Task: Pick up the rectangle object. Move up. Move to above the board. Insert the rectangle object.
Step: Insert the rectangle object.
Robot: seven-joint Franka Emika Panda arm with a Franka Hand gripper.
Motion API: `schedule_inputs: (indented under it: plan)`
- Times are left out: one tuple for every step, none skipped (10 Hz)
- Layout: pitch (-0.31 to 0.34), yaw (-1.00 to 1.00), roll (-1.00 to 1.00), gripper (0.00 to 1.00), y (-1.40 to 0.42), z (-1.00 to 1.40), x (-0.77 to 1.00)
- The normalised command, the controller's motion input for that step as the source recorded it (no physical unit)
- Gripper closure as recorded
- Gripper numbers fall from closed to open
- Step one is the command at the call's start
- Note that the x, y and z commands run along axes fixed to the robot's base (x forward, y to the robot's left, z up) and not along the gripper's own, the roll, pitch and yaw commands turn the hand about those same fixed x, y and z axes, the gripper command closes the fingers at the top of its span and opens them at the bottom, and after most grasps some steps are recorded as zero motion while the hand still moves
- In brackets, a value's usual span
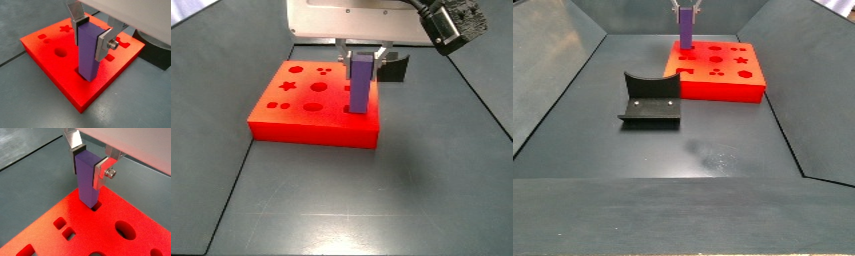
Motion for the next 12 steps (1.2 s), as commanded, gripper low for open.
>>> schedule_inputs:
  plan:
    - [-0.121,0.0,0.11,1.0,0.0,-0.99,-0.23]
    - [-0.113,0.0,0.12,1.0,0.0,-1.0,-0.24]
    - [-0.086,0.0,0.06,1.0,0.0,-1.0,-0.13]
    - [-0.036,0.0,0.04,1.0,0.0,-1.0,0.0]
    - [-0.033,0.0,0.02,1.0,0.0,-1.0,0.0]
    - [-0.037,0.0,0.01,1.0,0.0,-1.0,0.0]
    - [-0.034,0.0,0.01,1.0,0.0,-1.0,0.0]
    - [-0.029,0.0,0.02,1.0,0.0,-1.0,0.0]
    - [-0.026,0.0,0.02,1.0,0.0,-1.0,0.04]
    - [-0.024,0.0,0.02,1.0,0.0,-1.0,0.03]
    - [-0.004,0.0,0.02,1.0,0.0,-1.0,0.01]
    - [0.0,-0.01,0.02,1.0,0.0,-1.0,0.02]
